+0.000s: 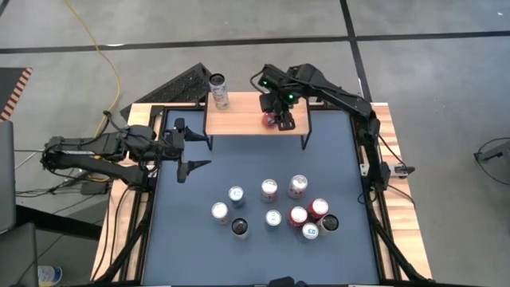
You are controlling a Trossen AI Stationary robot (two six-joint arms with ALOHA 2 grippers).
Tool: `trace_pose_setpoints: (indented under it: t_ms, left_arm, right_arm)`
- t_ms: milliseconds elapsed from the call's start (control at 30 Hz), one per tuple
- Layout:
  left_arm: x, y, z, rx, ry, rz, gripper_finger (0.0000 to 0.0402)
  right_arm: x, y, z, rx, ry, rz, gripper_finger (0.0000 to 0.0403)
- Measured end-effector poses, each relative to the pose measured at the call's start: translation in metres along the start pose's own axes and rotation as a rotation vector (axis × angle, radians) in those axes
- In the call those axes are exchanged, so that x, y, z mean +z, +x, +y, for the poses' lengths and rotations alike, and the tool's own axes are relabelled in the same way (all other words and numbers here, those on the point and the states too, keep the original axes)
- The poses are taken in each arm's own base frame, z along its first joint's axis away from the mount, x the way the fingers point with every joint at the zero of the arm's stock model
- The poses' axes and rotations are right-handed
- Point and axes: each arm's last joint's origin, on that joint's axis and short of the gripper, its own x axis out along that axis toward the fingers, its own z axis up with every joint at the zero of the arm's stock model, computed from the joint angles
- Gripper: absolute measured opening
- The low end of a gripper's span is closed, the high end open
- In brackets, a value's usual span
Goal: Place canned beverage on shelf
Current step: Put the bottom right orange soda on the shelf, then adjust the orange soda can
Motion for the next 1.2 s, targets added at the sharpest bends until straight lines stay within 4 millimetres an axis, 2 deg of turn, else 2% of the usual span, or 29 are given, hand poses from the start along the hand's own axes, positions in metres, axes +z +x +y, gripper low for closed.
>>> trace_pose_setpoints:
  t_ms: [233, 700, 967, 1200]
  left_arm:
    - [0.000, 0.000, 0.000, 0.001, 0.002, -0.004, 0.0332]
    - [0.001, 0.000, 0.000, 0.001, 0.001, -0.006, 0.0332]
    - [0.001, 0.000, 0.000, 0.001, 0.001, -0.006, 0.0332]
    - [0.001, 0.000, 0.000, 0.001, 0.001, -0.006, 0.0332]
  right_arm:
    - [-0.001, -0.001, -0.002, -0.007, 0.026, -0.002, 0.0274]
    - [0.004, -0.002, -0.005, -0.056, 0.100, -0.053, 0.0341]
    - [0.007, -0.003, -0.009, -0.139, 0.031, -0.056, 0.0346]
    - [0.000, -0.028, -0.009, -0.189, 0.033, -0.100, 0.0345]
